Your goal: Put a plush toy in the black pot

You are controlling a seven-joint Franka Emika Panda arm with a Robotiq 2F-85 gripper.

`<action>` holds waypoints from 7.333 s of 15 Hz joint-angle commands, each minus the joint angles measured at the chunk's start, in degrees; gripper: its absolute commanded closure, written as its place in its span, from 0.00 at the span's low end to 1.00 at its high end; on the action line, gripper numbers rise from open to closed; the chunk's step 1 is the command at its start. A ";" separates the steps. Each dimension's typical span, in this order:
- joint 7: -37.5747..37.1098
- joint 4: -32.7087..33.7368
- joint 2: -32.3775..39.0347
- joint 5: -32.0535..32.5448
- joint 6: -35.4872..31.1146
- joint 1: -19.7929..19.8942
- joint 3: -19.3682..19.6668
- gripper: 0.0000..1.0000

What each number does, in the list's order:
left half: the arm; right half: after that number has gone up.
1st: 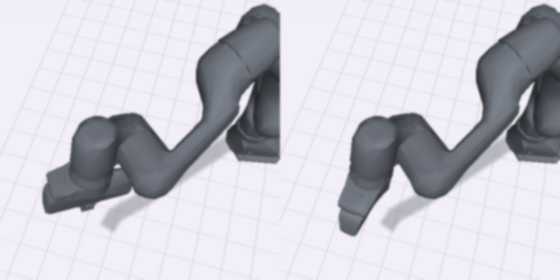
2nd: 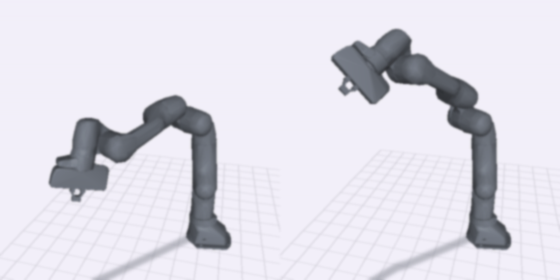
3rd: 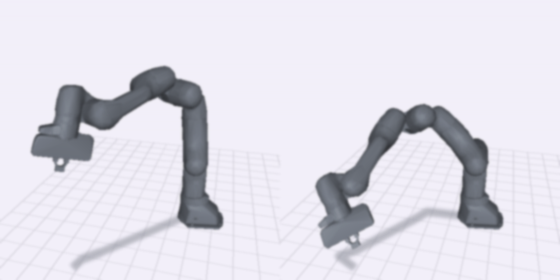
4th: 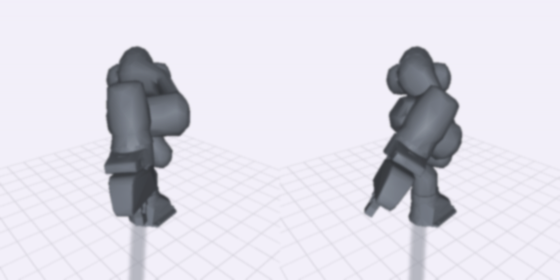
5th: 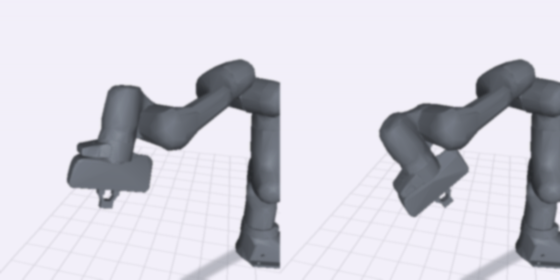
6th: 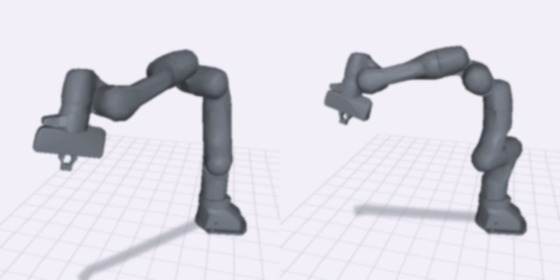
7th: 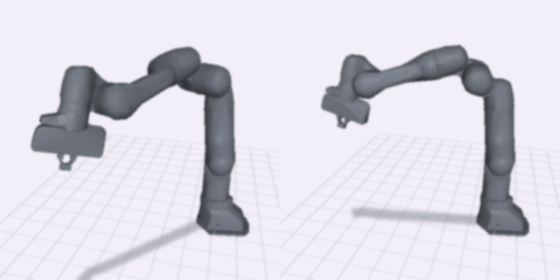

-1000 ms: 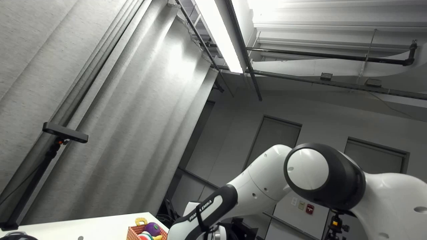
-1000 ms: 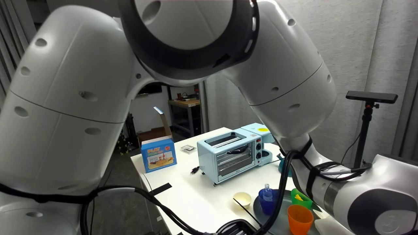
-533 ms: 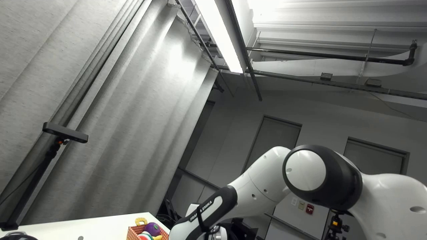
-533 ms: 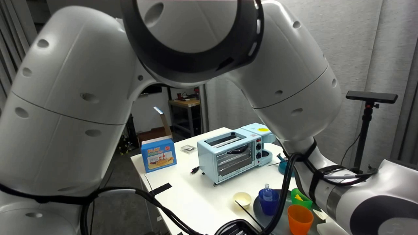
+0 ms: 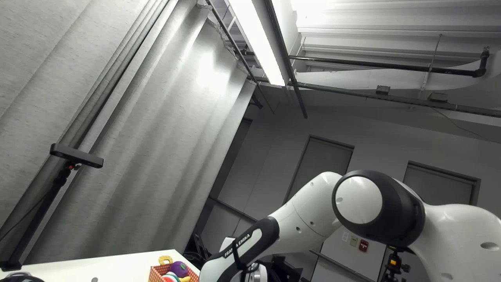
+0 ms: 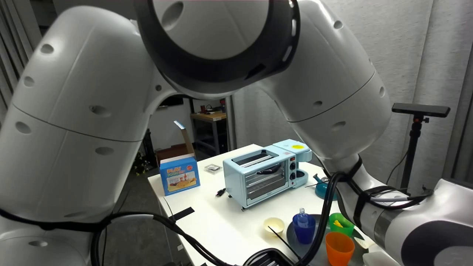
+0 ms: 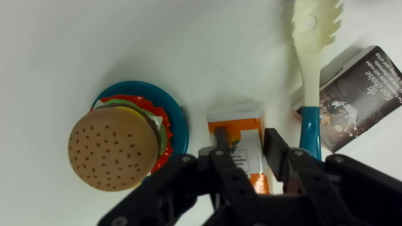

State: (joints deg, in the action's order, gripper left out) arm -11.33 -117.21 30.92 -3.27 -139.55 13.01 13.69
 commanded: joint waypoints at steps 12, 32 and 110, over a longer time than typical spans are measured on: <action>3.56 3.69 3.68 -1.07 0.98 1.49 -1.39 0.00; 16.41 6.48 3.68 2.19 3.54 3.10 -2.89 0.84; 19.51 -0.78 28.62 -49.11 -99.74 -19.11 5.86 0.84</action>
State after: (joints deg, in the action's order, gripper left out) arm 4.48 -119.63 61.51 -49.22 -236.39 -7.92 21.84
